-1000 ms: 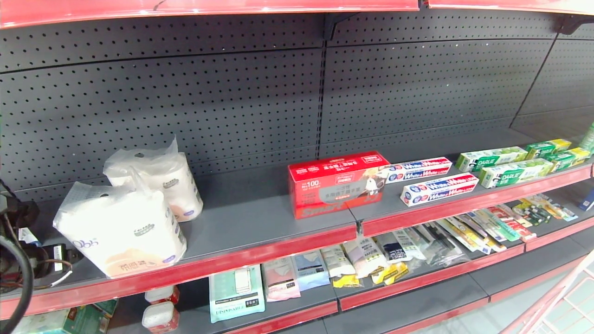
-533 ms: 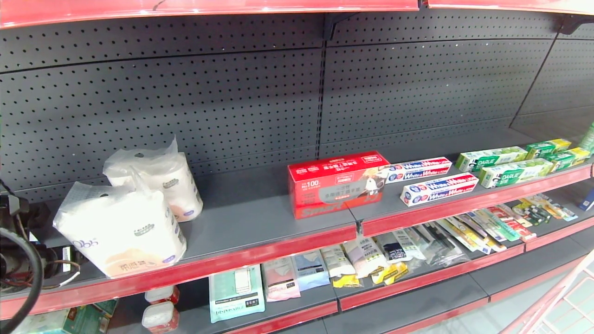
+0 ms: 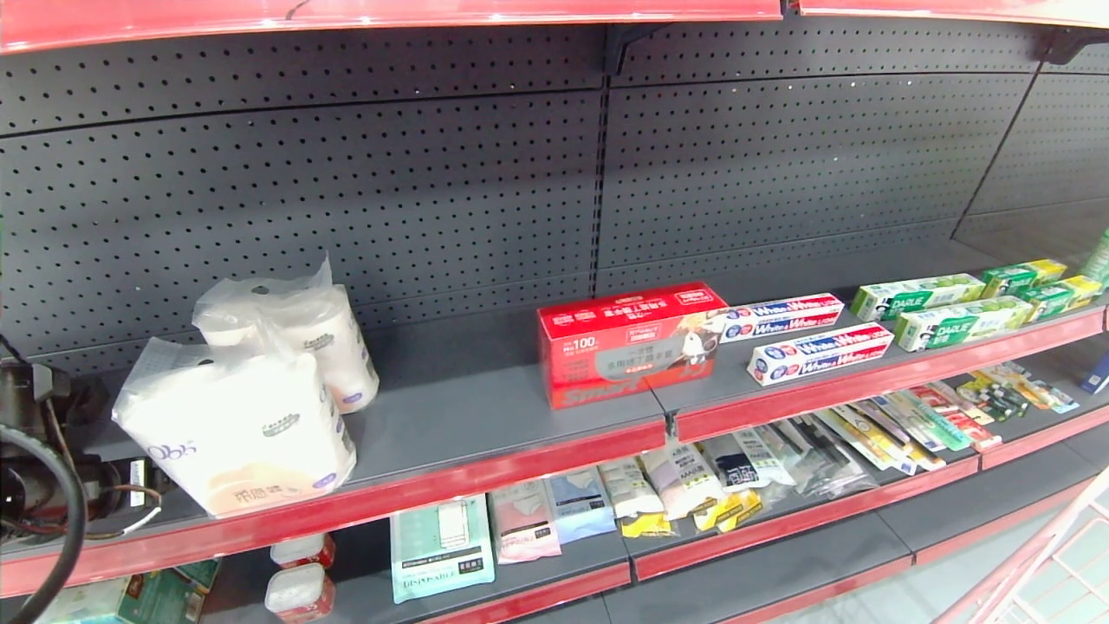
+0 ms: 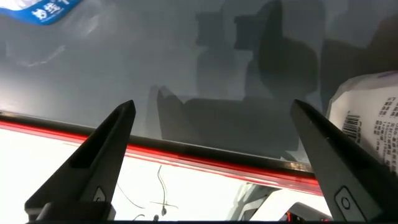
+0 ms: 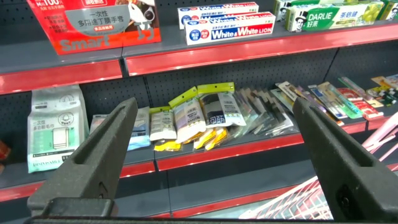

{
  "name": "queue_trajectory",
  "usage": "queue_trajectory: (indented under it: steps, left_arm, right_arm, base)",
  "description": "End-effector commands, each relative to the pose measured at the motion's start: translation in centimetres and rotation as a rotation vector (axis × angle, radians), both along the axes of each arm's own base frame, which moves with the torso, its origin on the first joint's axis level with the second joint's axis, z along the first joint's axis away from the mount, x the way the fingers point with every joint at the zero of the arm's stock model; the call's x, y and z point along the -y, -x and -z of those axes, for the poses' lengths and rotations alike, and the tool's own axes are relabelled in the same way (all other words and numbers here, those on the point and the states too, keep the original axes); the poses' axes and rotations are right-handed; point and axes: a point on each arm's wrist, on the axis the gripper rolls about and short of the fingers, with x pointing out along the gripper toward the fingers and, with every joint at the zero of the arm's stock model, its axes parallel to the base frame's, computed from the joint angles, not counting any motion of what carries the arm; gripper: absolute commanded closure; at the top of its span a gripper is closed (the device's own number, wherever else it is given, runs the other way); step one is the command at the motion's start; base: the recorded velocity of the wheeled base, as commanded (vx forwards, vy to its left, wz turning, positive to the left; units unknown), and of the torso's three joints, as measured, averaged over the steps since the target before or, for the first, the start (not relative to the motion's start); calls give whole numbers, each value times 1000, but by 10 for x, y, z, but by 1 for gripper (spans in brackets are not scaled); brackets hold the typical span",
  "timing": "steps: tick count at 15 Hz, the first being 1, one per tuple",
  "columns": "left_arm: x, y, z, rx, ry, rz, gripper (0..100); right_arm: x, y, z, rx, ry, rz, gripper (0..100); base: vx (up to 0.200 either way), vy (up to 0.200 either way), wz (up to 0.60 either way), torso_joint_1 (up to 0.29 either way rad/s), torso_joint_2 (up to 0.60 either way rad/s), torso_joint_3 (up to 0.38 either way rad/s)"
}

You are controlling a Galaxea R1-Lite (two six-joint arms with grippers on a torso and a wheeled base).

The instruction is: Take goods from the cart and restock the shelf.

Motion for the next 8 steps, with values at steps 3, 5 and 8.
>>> queue_trajectory:
  steps: [3,5,8]
  left_arm:
    - [6,-2,-1,2,-1,23,0]
    - [8,-3,-1,2,-1,35,0]
    - [11,-4,0,1,0,47,0]
  right_arm:
    - [0,0,0,-1,0,0,0]
    - [0,0,0,-1,-1,0,0]
    - [0,0,0,-1,0,-1,0]
  base:
    - [0,0,0,0,0,0]
    - [0,0,0,0,0,0]
    - [0,0,0,0,0,0]
